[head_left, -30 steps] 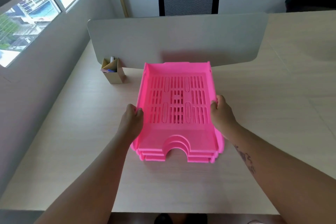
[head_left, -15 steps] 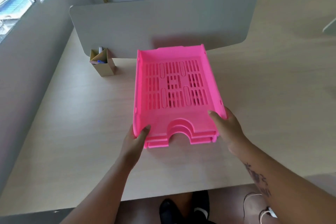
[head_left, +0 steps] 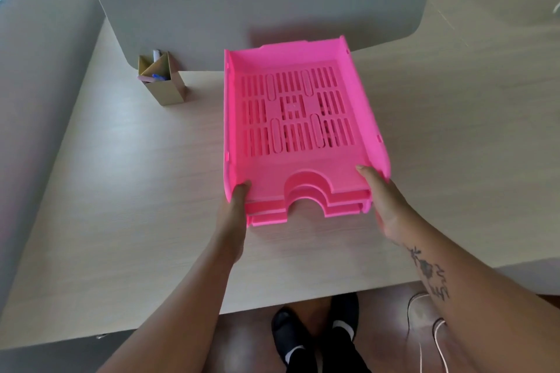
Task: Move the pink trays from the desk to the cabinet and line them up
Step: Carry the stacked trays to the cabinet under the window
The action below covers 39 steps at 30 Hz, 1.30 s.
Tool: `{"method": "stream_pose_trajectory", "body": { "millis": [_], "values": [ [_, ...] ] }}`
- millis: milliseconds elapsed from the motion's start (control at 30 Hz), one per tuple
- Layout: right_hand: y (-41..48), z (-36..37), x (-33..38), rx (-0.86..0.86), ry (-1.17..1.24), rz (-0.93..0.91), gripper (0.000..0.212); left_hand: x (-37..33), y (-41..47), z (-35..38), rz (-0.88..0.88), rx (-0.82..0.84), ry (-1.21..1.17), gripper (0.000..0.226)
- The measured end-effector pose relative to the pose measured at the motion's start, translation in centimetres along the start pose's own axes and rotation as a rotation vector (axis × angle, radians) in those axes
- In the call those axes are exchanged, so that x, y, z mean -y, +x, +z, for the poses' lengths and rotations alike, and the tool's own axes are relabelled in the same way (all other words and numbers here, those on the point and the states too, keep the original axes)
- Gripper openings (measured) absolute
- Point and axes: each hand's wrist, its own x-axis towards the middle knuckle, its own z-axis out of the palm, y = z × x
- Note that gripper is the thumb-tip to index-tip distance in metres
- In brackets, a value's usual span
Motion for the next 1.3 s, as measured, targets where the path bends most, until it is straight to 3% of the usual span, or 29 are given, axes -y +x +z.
{"method": "stream_pose_trajectory", "body": {
  "millis": [167,333,400,633,833,1000,1133,1300],
  "values": [
    [-0.6,0.5,0.4,-0.024,0.033,-0.01,0.031,-1.2,-0.6,0.1,-0.047,-0.044,-0.079,0.045],
    [-1.1,1.0,2.6,-0.039,0.068,-0.02,0.071,-4.0,-0.8,0.1,-0.04,-0.09,-0.138,0.057],
    [-1.2,0.8,3.5,-0.049,0.081,-0.049,0.075,-4.9,-1.1,0.2,-0.031,-0.102,-0.148,0.056],
    [-3.1,0.3,9.6,0.008,0.118,-0.225,0.049,-10.0,-1.9,1.2,0.075,-0.112,-0.213,0.032],
    [-3.2,-0.5,16.5,0.086,0.175,-0.326,0.051,-17.0,-2.7,2.4,0.199,-0.164,-0.257,0.046],
    [-2.6,-0.4,22.1,0.21,0.181,-0.35,0.054,-21.7,-2.8,2.4,0.324,-0.294,-0.33,0.072],
    [-2.3,0.8,25.7,0.358,0.135,-0.35,0.055,-24.1,-6.3,3.1,0.338,-0.411,-0.367,0.05],
    [-3.6,4.8,28.2,0.57,0.035,-0.364,0.05,-24.4,-11.0,1.4,0.368,-0.678,-0.449,0.04]
  ]
}}
